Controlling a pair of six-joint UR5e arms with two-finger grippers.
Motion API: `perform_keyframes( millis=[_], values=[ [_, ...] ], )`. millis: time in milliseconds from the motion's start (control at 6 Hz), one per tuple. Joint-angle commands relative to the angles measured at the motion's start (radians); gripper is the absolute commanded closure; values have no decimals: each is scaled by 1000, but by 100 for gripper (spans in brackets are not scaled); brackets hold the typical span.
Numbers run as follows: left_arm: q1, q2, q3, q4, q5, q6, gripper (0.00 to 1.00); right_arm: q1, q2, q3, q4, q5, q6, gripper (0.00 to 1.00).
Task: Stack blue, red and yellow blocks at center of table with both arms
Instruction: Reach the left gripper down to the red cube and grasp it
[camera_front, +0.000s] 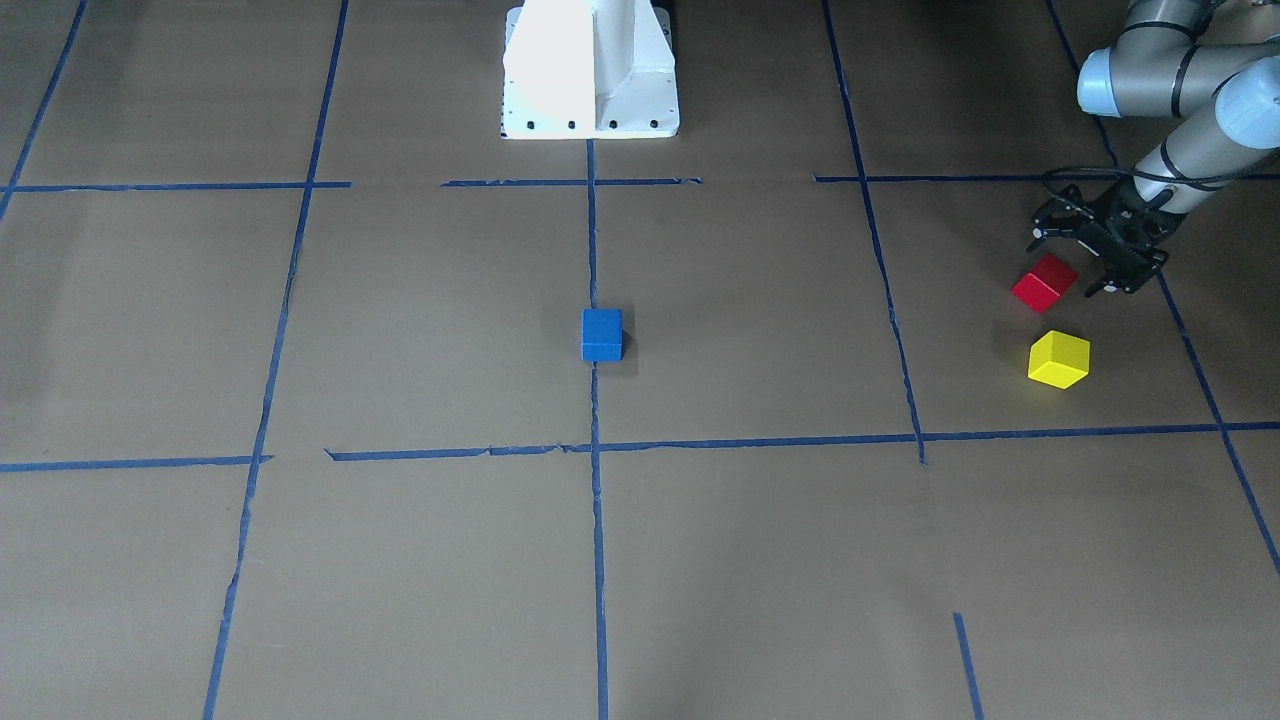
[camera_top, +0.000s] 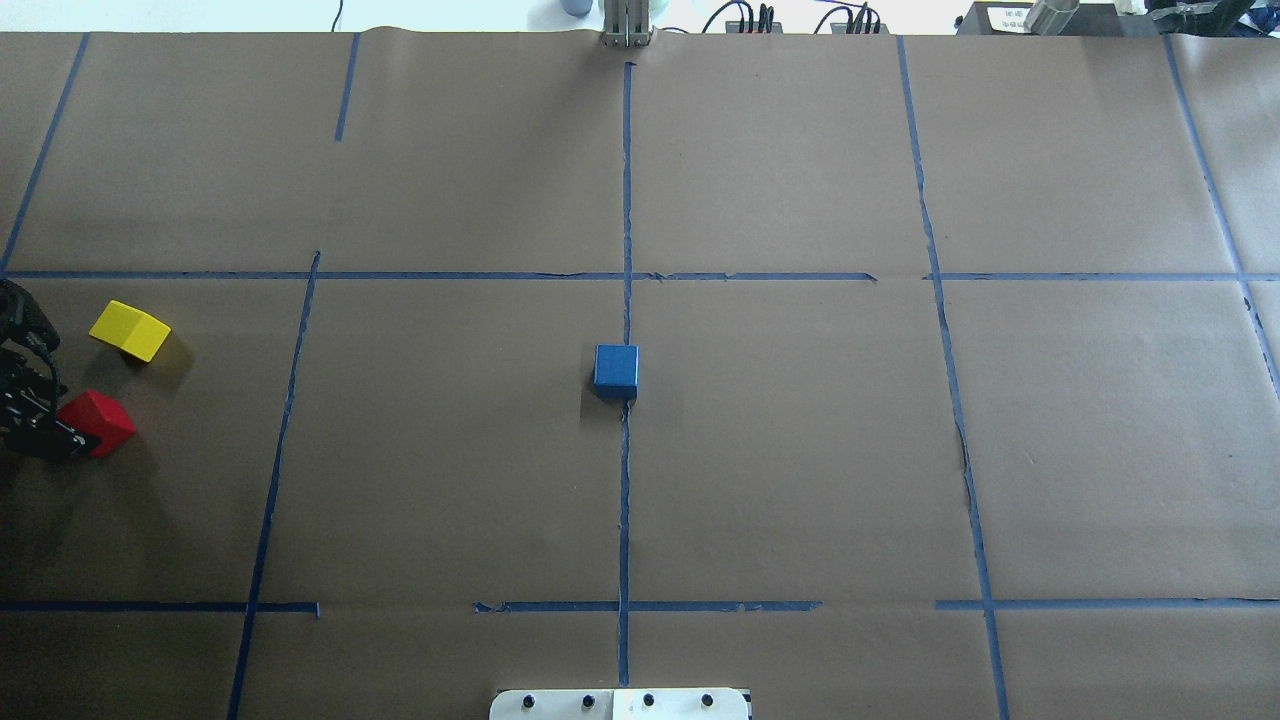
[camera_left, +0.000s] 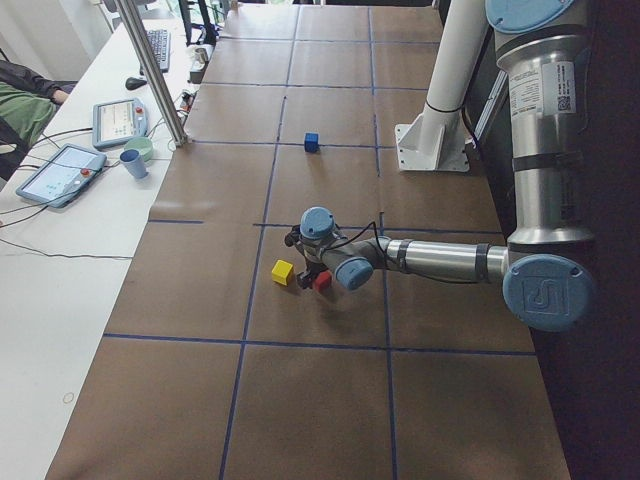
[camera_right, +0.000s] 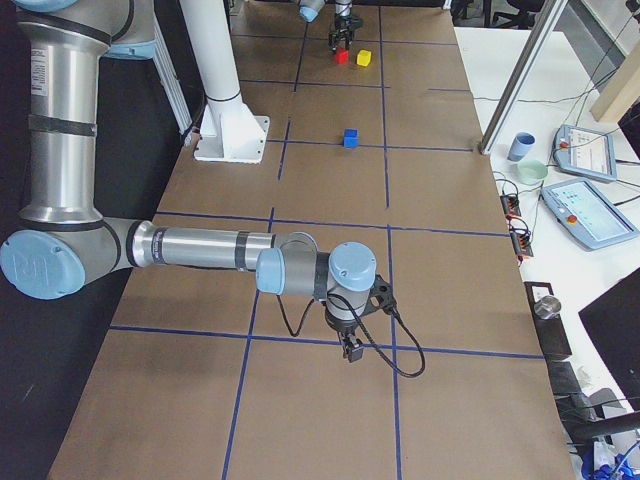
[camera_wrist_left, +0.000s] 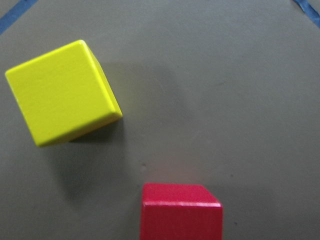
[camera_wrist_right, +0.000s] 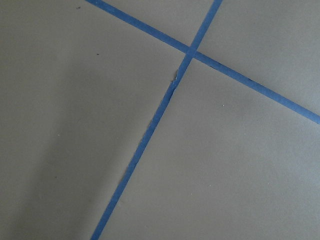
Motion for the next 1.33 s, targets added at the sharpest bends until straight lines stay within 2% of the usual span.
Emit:
perform_keyframes(
  millis=[0, 167, 333, 500, 667, 833, 1000, 1167],
  values=[
    [11, -19, 14, 2, 36, -2, 63, 0, 0, 0, 1, 0, 1, 1],
    [11, -22, 11, 3, 47, -5, 86, 0, 0, 0, 1, 0, 1, 1],
    [10, -22, -28, 9, 43, -94, 93, 0, 0, -1, 0, 0, 4, 1],
    [8, -19, -91, 28, 43, -220, 93, 0, -2, -6, -2, 0, 9, 1],
    [5, -8, -187, 137, 43, -244, 94, 0, 0, -9, -2, -2, 11, 1],
    [19, -32, -349, 395, 46, -338, 94, 0, 0, -11, -2, 0, 11, 1],
    [36, -128, -452, 613, 69, -453, 94, 0, 0, -11, -5, 5, 14, 0],
    [77, -266, -476, 743, 92, -626, 94, 0, 0, -14, -8, 3, 18, 0]
  ],
)
